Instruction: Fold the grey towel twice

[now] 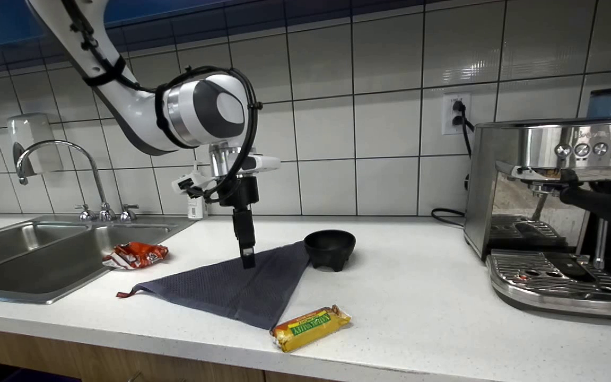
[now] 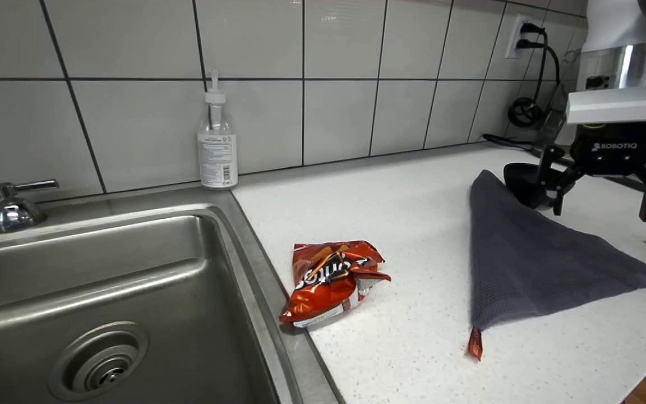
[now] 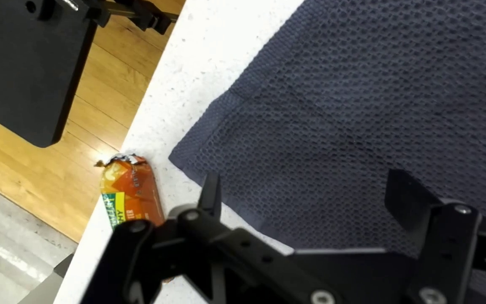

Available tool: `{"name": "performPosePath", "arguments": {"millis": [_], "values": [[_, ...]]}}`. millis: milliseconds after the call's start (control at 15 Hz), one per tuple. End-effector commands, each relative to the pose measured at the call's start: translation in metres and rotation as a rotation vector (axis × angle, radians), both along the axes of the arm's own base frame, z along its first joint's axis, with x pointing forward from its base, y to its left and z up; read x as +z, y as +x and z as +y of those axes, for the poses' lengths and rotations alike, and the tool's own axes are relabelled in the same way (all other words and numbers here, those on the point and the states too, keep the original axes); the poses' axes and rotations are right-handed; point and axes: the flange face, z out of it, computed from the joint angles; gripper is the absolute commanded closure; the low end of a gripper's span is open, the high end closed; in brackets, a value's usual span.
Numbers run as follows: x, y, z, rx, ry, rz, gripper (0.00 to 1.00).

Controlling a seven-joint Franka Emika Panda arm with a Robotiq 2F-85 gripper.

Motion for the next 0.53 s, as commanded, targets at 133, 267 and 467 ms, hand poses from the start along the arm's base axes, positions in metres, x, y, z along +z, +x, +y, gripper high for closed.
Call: {"name": "performPosePath", "arguments": {"millis": [133,267,467], "values": [[0.021,0.019,0.003,0.013,0.035,-0.041,0.0],[0.026,0.025,0.006,0.014,0.046,-0.053,0.0],[0.032,0.034,0.007,0.034,0.061,-0.081,0.0]]}}
